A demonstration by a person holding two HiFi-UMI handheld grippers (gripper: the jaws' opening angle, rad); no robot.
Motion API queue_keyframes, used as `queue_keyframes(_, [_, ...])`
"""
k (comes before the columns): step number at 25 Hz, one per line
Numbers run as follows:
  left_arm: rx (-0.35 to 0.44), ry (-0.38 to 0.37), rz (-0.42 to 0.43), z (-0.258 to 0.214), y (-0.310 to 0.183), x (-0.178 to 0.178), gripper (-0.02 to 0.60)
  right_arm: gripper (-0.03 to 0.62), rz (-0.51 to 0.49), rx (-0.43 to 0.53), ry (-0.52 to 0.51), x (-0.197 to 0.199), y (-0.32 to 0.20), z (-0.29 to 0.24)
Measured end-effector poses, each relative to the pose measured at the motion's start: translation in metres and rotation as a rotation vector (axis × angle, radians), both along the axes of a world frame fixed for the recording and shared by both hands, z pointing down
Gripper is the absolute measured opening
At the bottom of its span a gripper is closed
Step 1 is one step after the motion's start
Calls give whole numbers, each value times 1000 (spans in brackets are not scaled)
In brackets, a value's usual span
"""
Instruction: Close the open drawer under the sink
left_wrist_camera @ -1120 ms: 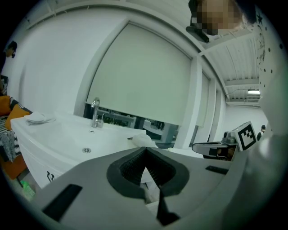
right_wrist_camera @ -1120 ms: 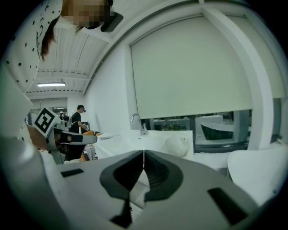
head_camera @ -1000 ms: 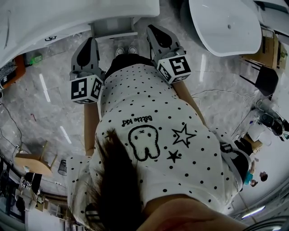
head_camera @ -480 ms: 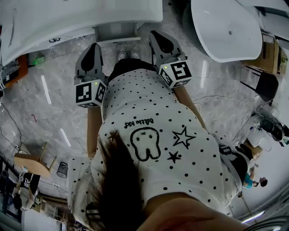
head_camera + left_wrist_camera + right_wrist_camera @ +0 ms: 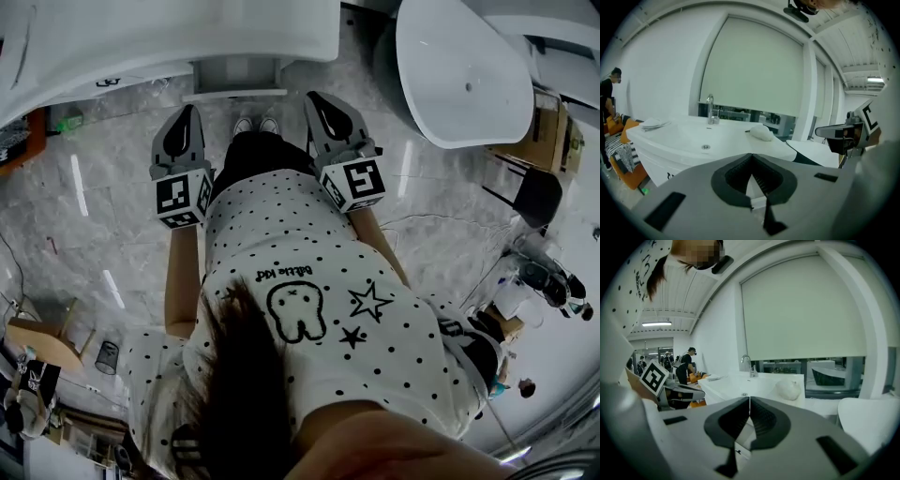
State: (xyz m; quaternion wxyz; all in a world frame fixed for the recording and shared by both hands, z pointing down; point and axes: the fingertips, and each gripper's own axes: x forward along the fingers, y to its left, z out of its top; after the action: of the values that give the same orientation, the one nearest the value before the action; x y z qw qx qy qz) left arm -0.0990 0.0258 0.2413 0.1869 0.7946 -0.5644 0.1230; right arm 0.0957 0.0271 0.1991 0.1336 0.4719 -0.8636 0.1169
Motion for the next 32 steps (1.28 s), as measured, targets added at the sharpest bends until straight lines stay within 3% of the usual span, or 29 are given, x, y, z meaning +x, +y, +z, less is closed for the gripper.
queue_keyframes(7, [-93,-50,34,57,11,7,6,15,11,-46,-30,-1,4,0])
queue_keyframes(12, [-140,8,16,98,14,17,6,15,34,-107,-27,0,13,17])
queue_keyframes(28, [-289,47,42,234,19,41,9,15,18,-211,-89,-21,34,73])
queue_keyframes(32, [-339,46,51,267,21,49,63,15,27,-242,-81,-19,40,93])
